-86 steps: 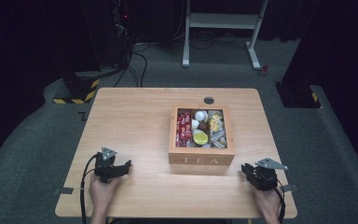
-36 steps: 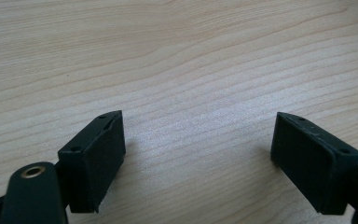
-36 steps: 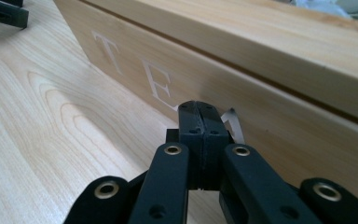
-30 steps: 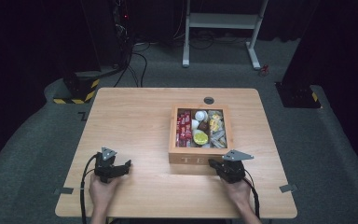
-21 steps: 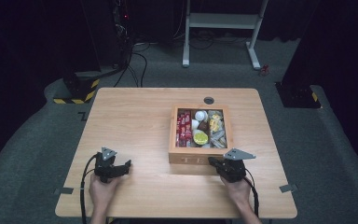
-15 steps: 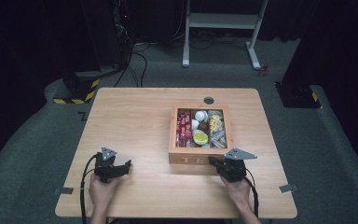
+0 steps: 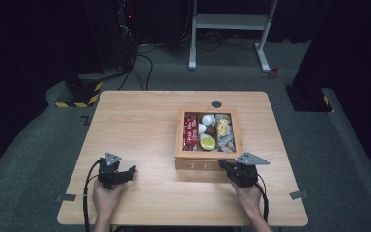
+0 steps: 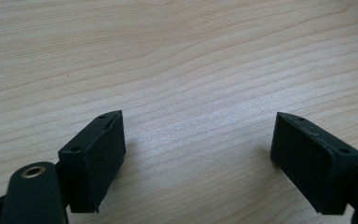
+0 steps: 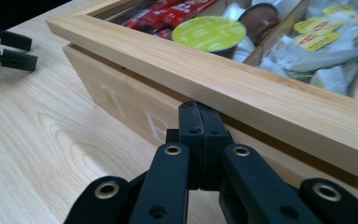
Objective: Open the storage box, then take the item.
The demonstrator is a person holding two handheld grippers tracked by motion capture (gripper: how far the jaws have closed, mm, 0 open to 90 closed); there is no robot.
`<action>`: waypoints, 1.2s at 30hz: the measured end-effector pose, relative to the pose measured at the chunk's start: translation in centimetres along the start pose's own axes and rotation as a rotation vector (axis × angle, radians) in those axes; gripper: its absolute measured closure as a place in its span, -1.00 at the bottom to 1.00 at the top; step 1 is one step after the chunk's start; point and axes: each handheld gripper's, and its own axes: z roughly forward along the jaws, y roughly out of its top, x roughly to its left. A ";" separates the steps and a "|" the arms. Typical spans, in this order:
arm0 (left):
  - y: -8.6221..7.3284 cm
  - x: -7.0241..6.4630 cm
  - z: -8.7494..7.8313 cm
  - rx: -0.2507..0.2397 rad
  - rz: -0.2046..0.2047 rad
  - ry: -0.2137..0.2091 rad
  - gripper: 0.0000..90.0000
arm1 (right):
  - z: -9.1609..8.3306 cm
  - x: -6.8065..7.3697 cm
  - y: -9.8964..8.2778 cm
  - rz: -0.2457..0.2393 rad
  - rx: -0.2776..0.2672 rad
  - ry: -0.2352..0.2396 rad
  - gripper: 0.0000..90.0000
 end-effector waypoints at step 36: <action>0.0 -0.1 0.0 -0.004 0.005 -0.001 -0.55 | -2.3 -1.7 3.1 -0.039 -0.003 -0.079 1.00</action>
